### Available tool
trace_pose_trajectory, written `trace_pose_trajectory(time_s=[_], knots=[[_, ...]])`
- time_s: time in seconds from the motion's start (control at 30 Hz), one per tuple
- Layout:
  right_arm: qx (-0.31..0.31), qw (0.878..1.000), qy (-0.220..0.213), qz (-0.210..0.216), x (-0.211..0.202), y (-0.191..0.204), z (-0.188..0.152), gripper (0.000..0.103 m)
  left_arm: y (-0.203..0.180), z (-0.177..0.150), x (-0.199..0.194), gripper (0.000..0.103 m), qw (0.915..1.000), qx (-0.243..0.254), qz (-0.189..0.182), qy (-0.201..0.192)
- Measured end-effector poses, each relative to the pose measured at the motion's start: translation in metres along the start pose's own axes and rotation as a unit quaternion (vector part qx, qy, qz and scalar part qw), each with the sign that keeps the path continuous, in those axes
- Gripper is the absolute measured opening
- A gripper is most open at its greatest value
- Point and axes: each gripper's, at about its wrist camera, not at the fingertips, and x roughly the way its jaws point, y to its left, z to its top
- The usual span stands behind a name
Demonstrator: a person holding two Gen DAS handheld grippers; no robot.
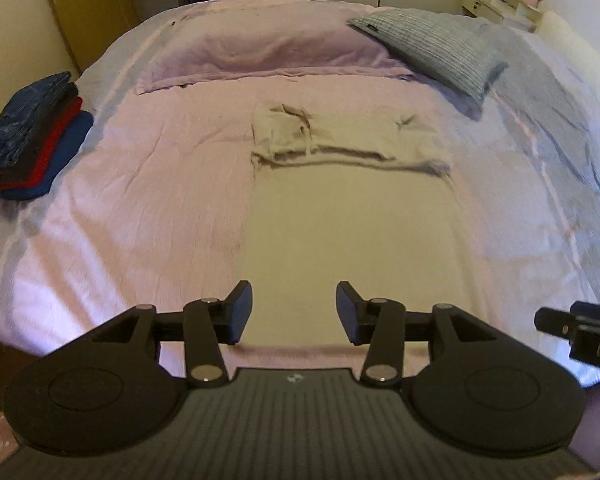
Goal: Fold clothes
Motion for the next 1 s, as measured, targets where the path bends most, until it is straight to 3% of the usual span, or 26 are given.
trace_pose_trajectory(time_s=[0.33, 1.0], knots=[[-0.025, 1.000, 0.000, 0.018, -0.061, -0.004, -0.037, 0.056, -0.004, -0.059, -0.063, 0.045, 0.9990, -0.022, 0.036, 0.015], [-0.044, 0.999, 0.009, 0.025, -0.072, 0.010, -0.030, 0.056, -0.004, -0.051, -0.075, 0.047, 0.9989, -0.012, 0.044, 0.006]])
